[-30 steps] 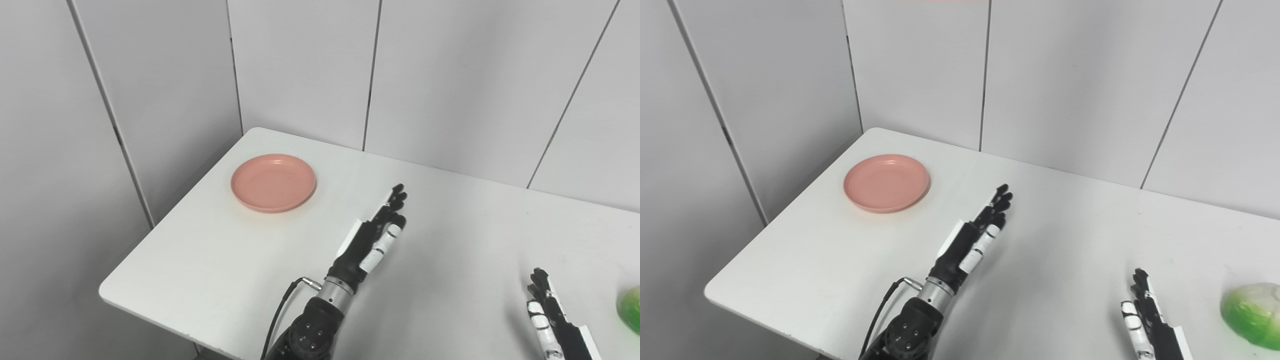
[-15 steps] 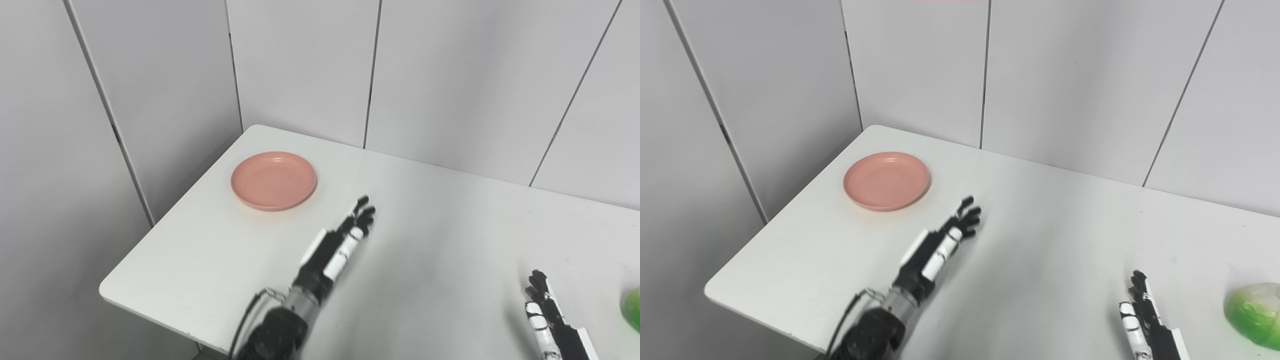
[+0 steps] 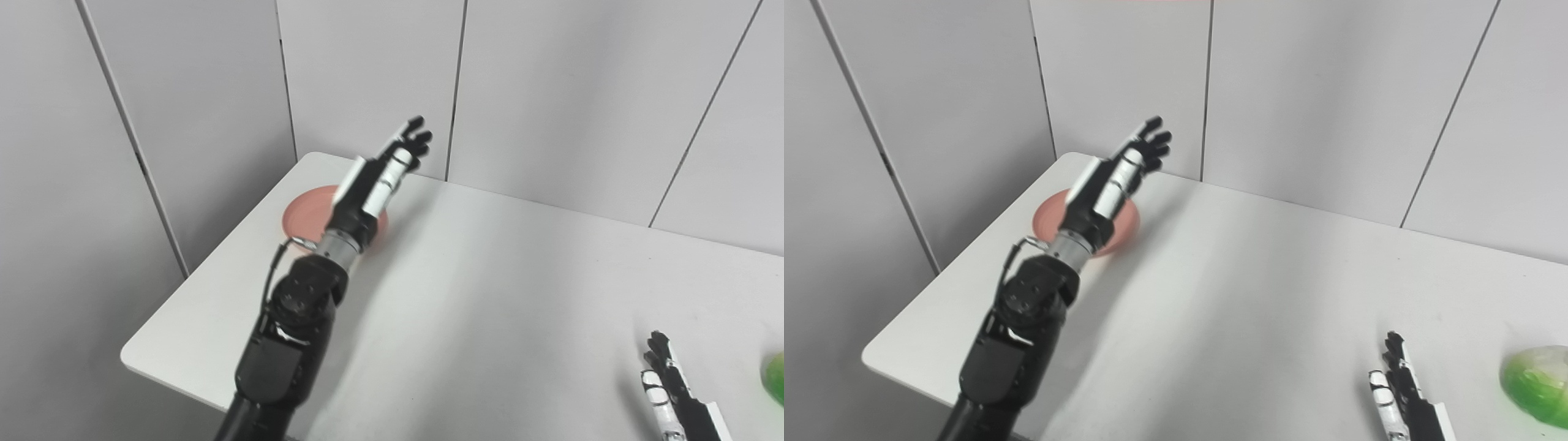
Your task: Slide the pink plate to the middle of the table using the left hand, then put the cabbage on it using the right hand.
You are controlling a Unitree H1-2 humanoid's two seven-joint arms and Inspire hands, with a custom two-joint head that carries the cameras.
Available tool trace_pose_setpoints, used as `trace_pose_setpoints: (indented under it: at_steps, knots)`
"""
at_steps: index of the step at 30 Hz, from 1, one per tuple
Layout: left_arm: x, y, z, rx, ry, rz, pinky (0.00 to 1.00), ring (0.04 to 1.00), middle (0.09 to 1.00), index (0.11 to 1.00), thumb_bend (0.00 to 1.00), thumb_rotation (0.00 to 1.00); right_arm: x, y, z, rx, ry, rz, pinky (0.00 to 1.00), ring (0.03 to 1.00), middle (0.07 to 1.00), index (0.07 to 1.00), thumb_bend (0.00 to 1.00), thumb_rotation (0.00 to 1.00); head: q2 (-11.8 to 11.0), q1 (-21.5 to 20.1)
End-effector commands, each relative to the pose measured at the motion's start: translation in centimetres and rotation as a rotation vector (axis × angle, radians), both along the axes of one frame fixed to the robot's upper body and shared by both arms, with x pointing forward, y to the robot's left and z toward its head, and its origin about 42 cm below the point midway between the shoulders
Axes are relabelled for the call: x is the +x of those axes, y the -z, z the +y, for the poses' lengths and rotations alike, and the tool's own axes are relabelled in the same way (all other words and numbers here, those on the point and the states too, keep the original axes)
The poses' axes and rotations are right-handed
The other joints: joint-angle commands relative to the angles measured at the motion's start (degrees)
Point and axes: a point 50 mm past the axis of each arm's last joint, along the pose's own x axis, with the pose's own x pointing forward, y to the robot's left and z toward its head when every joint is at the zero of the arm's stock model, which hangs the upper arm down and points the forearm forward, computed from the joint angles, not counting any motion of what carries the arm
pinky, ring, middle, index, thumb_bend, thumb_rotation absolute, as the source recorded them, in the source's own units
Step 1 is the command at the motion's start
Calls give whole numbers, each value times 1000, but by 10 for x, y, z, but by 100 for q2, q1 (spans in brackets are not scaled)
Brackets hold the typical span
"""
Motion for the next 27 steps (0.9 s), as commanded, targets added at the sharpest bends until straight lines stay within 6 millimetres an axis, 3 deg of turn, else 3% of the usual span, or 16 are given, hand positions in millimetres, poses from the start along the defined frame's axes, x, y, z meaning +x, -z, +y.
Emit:
trace_pose_setpoints:
  at_steps: [1, 11, 18, 27]
  knots:
    - [15, -33, 13, 6, -14, -71, 891, 903, 908, 911, 454, 1000, 4, -12, 1, 15, 0, -38, 1000, 1000, 1000, 1000, 112, 1000, 1, 25]
    - [56, -53, 82, -24, -186, -61, 856, 873, 883, 873, 422, 1000, 3, -12, 1, 24, -9, -33, 1000, 1000, 1000, 1000, 117, 1000, -18, -12]
    - [64, -53, 119, -37, -248, -28, 870, 885, 883, 876, 411, 1000, 1, -13, 2, 15, -6, -29, 1000, 1000, 1000, 1000, 92, 1000, -50, -41]
    - [69, -43, 150, -44, -303, 53, 932, 933, 922, 908, 406, 1000, -2, -13, 1, 6, -4, -29, 1000, 1000, 1000, 1000, 102, 1000, -157, -72]
